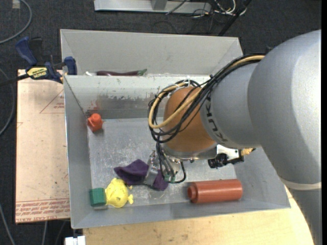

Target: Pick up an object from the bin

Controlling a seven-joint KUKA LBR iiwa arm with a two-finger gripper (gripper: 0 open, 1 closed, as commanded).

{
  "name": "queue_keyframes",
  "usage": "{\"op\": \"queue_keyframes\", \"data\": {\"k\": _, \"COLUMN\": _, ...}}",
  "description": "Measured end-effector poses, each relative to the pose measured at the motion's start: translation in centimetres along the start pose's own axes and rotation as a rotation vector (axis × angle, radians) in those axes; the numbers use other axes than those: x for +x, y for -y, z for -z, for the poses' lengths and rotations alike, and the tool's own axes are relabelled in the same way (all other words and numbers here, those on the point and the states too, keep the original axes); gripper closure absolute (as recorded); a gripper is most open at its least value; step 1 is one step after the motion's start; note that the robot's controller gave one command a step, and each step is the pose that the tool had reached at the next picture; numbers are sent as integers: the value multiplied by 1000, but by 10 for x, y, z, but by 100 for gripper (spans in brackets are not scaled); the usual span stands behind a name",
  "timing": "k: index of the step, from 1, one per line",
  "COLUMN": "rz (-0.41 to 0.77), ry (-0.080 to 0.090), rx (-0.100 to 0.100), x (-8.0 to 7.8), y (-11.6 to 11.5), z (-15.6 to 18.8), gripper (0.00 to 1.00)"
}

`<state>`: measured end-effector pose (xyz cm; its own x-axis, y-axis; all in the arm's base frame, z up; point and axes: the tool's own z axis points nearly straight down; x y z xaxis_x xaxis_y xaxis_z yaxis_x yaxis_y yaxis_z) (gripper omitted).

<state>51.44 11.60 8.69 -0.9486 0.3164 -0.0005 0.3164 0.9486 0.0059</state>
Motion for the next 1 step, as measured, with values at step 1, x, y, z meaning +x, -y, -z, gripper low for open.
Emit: {"op": "queue_keyframes", "data": {"k": 1, "rz": 0, "ry": -3, "rx": 2, "x": 1, "y": 0, "z": 9, "gripper": 100}}
